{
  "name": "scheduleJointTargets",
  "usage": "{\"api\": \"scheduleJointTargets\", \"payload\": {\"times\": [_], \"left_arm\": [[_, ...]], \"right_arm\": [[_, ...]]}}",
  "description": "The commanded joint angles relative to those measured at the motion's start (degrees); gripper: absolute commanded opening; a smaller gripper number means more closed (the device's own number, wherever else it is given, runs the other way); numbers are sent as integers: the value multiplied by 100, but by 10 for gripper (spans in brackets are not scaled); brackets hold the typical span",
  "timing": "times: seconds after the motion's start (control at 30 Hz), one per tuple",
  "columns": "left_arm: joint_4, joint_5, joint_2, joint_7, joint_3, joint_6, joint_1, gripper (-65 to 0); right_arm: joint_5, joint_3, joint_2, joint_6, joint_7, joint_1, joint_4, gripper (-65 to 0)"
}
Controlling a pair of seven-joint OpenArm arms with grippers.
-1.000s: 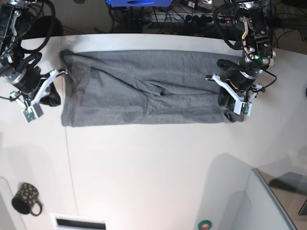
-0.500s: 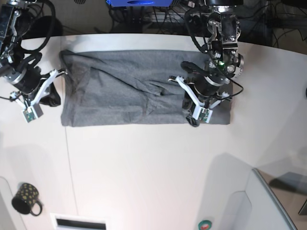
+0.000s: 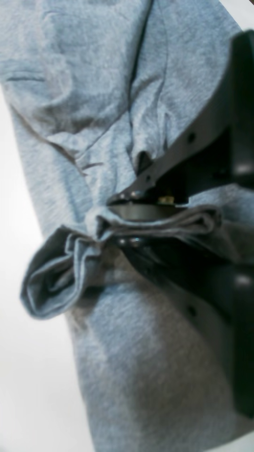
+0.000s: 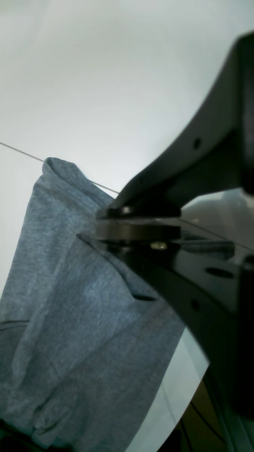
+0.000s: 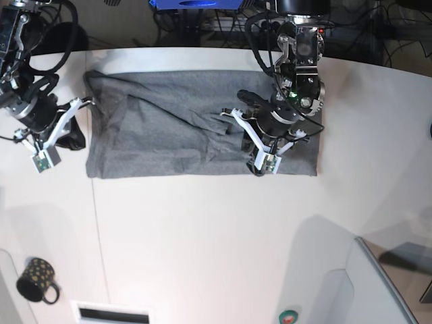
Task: Layout the t-shirt on the table in an organized manner, then fold the t-shirt properly
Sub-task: 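Fold the held strip end with the left gripper toward the right gripper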
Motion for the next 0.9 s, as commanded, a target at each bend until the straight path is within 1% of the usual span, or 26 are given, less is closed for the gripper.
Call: {"api": "scheduleJointTargets", "payload": {"times": [0.0,0.17,0.27,0.5,0.63,0.8,0.87], "left_arm": [[42,-64,24,-112,19,-13,-62,-650],[-73,-64,24,-121,37,-13,-62,-650],[-46,-64,16,-121,257,5,-62,-650],[-64,-73,33,-94,503,22,-194,-650],[-55,-73,33,-94,547,312,-212,-650],[349,-73,33,-77,564,321,-186,-650],[446,-73,33,-77,670,330,-168,-650]], "right_arm": [[109,35,51,6,126,54,105,-627],[109,35,51,6,126,63,105,-627],[109,35,51,6,126,63,105,-627],[109,35,51,6,126,63,105,-627],[109,35,51,6,126,63,105,-627],[109,35,51,6,126,81,105,-627],[109,35,51,6,117,125,97,-627]]}}
